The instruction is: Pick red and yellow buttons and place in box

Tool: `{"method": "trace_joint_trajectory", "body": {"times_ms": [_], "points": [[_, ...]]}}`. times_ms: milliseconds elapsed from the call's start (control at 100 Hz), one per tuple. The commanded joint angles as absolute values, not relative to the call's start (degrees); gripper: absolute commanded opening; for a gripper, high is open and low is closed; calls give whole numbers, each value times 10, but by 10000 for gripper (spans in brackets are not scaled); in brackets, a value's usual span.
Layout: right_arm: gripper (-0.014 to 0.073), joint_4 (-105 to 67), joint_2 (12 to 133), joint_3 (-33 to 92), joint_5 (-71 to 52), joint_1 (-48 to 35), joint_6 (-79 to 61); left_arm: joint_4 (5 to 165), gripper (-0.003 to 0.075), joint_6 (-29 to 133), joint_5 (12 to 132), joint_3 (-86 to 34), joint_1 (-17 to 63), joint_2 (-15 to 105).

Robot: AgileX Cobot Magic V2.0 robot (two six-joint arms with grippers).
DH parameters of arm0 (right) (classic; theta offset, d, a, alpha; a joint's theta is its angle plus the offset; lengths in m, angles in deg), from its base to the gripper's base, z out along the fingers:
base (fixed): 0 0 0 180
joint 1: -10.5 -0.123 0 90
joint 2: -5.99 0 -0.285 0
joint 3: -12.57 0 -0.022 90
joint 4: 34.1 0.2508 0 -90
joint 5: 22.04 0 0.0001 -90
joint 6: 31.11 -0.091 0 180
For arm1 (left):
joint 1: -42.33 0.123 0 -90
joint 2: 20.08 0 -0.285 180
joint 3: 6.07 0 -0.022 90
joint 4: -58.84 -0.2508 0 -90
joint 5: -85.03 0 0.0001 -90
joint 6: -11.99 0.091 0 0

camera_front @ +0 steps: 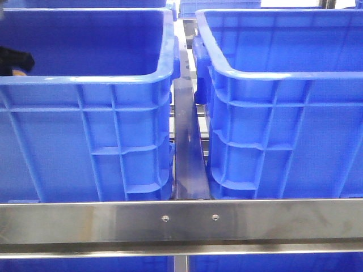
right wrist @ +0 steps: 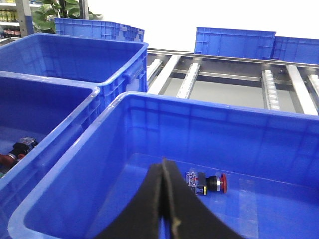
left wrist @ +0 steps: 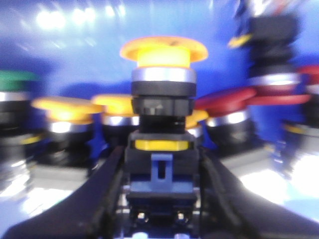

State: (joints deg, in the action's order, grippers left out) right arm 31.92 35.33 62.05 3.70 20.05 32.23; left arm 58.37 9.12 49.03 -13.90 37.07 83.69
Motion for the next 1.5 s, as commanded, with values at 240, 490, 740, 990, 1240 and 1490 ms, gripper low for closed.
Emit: {"method": "trace_joint_trajectory", "body": {"times_ms": [240, 490, 740, 990, 1240, 1490], "points": [[-59, 337, 357, 607, 14, 200, 326, 592, -19, 98, 454, -133, 361, 704], [-59, 337, 357, 607, 14, 200, 326, 592, -19, 102, 423, -163, 291, 594], [-59, 337, 357, 607, 14, 200, 326, 588, -19, 105, 401, -190, 199, 483], [-59, 337, 357, 607, 14, 200, 326, 593, -19, 112, 376, -208, 133, 394], [-59, 337, 357, 607, 14, 200, 326, 605, -19, 112, 360, -209, 117, 361], [-59, 339, 357, 607, 15, 200, 326, 605, -19, 112, 360, -209, 117, 362]]}}
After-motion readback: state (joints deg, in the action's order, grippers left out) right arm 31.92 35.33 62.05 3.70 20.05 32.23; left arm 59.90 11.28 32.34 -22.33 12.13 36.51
